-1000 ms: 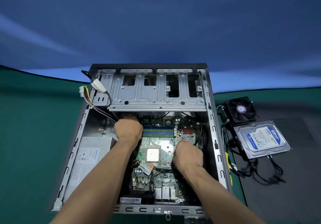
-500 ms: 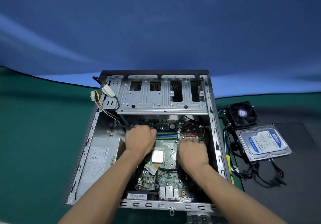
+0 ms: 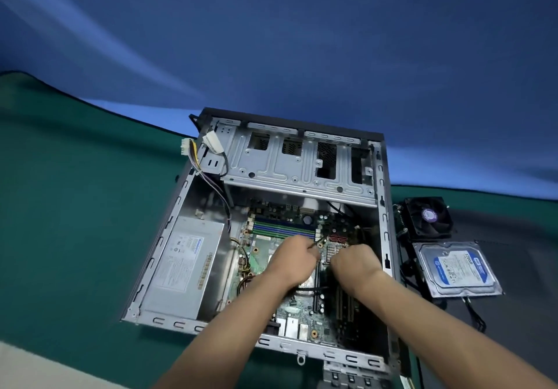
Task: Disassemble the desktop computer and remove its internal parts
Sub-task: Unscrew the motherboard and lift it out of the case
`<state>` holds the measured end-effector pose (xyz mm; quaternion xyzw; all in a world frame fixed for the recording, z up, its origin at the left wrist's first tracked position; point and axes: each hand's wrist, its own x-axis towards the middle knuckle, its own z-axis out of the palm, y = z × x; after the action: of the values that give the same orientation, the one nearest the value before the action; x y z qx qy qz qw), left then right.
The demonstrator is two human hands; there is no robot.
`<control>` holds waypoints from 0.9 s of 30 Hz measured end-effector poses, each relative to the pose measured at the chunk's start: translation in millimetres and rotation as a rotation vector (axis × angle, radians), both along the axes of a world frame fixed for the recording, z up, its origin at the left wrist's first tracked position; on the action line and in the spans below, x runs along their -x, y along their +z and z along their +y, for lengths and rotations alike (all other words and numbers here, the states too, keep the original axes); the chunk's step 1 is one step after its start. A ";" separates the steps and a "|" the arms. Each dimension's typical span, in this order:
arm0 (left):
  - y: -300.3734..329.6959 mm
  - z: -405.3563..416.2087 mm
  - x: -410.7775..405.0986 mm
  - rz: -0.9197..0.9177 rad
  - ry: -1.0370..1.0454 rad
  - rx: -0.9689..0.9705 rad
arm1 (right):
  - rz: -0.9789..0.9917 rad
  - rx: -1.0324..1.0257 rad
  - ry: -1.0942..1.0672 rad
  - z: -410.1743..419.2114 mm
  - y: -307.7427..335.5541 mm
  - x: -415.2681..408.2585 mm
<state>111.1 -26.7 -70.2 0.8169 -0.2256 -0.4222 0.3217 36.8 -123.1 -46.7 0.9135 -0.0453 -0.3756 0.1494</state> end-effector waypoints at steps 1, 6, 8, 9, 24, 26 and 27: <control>-0.4 2.5 -0.8 0.033 -0.022 0.009 | -0.032 -0.027 -0.007 -0.1 0.8 -0.1; 2.1 12.9 -7.3 0.321 -0.060 -0.019 | -0.355 -0.243 -0.214 -4.6 14.5 -5.3; 3.1 14.4 -12.1 0.273 -0.005 0.019 | -0.403 -0.328 -0.299 -6.5 19.8 -4.1; 3.0 15.2 -14.7 0.232 0.027 0.044 | -0.405 -0.390 -0.342 -7.4 21.7 -3.8; 22.9 24.0 -21.5 0.601 0.249 0.120 | -0.635 -0.814 -0.331 20.9 48.8 1.9; 25.3 28.0 -20.6 0.618 0.228 0.108 | -0.654 -0.846 -0.331 26.9 46.0 2.5; 27.1 30.0 -20.6 0.610 0.203 0.103 | -0.675 -0.863 -0.352 29.0 44.0 3.8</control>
<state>131.7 3.2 -43.1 0.6538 -0.0574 -0.6012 0.4559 33.1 -94.2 -2.7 0.9398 -0.0844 -0.0669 -0.3244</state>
